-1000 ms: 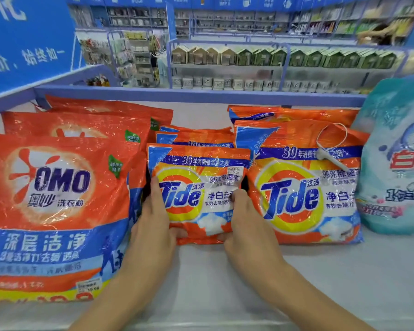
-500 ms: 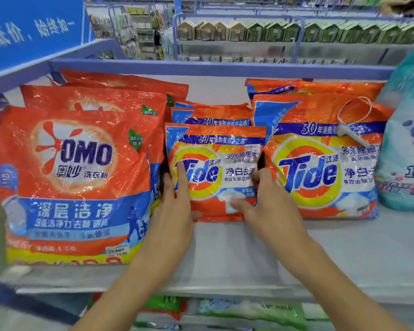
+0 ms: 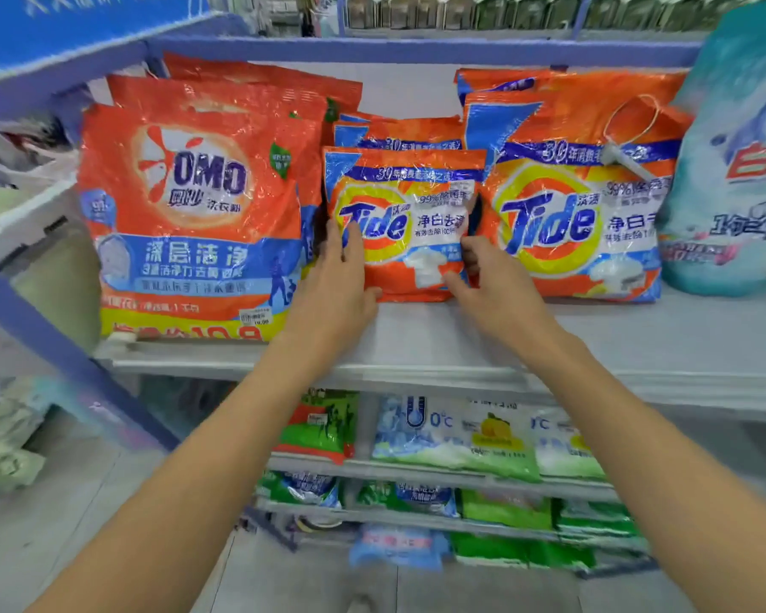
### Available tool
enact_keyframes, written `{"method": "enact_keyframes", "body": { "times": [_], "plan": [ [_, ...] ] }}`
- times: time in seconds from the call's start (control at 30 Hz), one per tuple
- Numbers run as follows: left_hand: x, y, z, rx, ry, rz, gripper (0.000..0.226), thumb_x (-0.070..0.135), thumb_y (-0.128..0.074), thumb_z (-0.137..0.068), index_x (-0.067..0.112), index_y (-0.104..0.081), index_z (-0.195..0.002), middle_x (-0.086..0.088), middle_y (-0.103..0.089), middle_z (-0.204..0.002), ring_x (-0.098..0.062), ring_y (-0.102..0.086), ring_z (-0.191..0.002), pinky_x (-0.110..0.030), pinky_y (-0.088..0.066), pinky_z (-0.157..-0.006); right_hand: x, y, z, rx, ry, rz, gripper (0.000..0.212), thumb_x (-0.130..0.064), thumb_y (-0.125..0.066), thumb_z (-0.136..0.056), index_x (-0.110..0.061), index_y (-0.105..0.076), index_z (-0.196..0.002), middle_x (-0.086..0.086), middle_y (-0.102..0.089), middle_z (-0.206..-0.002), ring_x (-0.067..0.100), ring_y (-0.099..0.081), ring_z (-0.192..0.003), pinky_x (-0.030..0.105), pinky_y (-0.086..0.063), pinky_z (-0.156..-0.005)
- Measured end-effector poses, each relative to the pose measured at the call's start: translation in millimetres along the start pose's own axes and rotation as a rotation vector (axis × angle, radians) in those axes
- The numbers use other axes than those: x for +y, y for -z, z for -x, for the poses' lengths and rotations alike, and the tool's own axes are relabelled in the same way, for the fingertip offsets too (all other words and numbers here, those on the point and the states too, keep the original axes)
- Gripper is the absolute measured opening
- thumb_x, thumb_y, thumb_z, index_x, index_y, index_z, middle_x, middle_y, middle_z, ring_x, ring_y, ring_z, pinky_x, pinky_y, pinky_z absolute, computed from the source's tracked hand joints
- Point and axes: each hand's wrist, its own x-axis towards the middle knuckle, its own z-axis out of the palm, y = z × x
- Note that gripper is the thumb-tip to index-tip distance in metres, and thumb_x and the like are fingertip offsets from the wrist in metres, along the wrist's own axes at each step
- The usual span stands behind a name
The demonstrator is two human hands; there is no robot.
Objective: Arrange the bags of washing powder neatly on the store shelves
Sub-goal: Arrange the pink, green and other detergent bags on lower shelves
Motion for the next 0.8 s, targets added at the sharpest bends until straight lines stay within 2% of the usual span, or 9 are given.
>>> {"method": "enact_keyframes", "body": {
  "times": [0.17, 0.23, 0.3, 0.4, 0.5, 0.57, 0.67, 0.8],
  "plan": [
    [6, 11, 47, 0.042, -0.020, 0.066, 0.059, 0.041, -0.048, -0.105, 0.011, -0.036, -0.154, -0.010, -0.037, -0.161, -0.030, -0.038, -0.145, -0.046, -0.035, -0.116, 11, 26, 44, -0.128, 0.096, 0.062, 0.044, -0.042, -0.055, -0.103, -0.017, -0.057, -0.139, 0.004, -0.064, -0.135, 0.024, -0.058, -0.125, 0.043, -0.047, -0.104],
    [14, 9, 78, 0.076, 0.007, 0.111, 0.056, 0.038, -0.050, -0.105, 0.009, -0.042, -0.152, -0.011, -0.045, -0.156, -0.029, -0.042, -0.143, -0.041, -0.034, -0.115, 19, 38, 73, -0.112, 0.104, 0.078, 0.042, -0.043, -0.050, -0.105, -0.019, -0.058, -0.139, 0.003, -0.061, -0.139, 0.023, -0.054, -0.131, 0.041, -0.044, -0.106],
    [23, 3, 116, 0.112, 0.017, 0.161, 0.053, 0.036, -0.054, -0.103, 0.009, -0.048, -0.148, -0.011, -0.051, -0.151, -0.029, -0.045, -0.140, -0.042, -0.038, -0.113, 27, 46, 108, -0.096, 0.096, 0.122, 0.045, -0.045, -0.047, -0.106, -0.019, -0.056, -0.142, 0.001, -0.057, -0.145, 0.022, -0.048, -0.135, 0.040, -0.039, -0.109],
    [39, -8, 172, 0.152, 0.017, 0.159, 0.054, 0.038, -0.057, -0.101, 0.012, -0.050, -0.148, -0.010, -0.042, -0.158, -0.026, -0.028, -0.152, -0.041, -0.026, -0.123, 39, 51, 163, -0.031, 0.135, 0.170, 0.048, -0.043, -0.049, -0.105, -0.015, -0.056, -0.143, 0.003, -0.054, -0.150, 0.023, -0.044, -0.141, 0.038, -0.031, -0.118],
    [51, -22, 212, 0.101, 0.024, 0.163, 0.058, 0.044, -0.055, -0.101, 0.016, -0.048, -0.151, -0.004, -0.037, -0.162, -0.019, -0.022, -0.154, -0.035, -0.019, -0.124, 50, 49, 205, 0.036, 0.138, 0.148, 0.048, -0.038, -0.053, -0.105, -0.011, -0.056, -0.145, 0.005, -0.051, -0.153, 0.022, -0.041, -0.145, 0.042, -0.031, -0.122],
    [55, -35, 228, 0.029, 0.048, 0.159, 0.062, 0.050, -0.051, -0.101, 0.019, -0.043, -0.154, -0.001, -0.032, -0.164, -0.018, -0.019, -0.155, -0.034, -0.018, -0.124, 57, 49, 226, 0.032, 0.105, 0.142, 0.049, -0.039, -0.052, -0.105, -0.012, -0.055, -0.145, 0.004, -0.053, -0.152, 0.021, -0.044, -0.143, 0.042, -0.033, -0.121],
    [56, -53, 245, -0.075, 0.079, 0.148, 0.064, 0.054, -0.047, -0.102, 0.022, -0.038, -0.156, 0.000, -0.027, -0.166, -0.019, -0.017, -0.156, -0.037, -0.018, -0.124, 72, 48, 252, -0.023, 0.032, 0.171, 0.050, -0.042, -0.048, -0.106, -0.013, -0.053, -0.147, 0.003, -0.053, -0.152, 0.020, -0.044, -0.143, 0.035, -0.028, -0.120],
    [55, -72, 265, -0.158, 0.088, 0.153, 0.063, 0.053, -0.048, -0.102, 0.020, -0.039, -0.155, -0.002, -0.031, -0.165, -0.021, -0.021, -0.155, -0.040, -0.023, -0.124, 95, 44, 282, -0.056, -0.057, 0.198, 0.050, -0.040, -0.049, -0.105, -0.013, -0.053, -0.147, 0.004, -0.054, -0.151, 0.020, -0.045, -0.142, 0.036, -0.030, -0.120]
  ]
}}
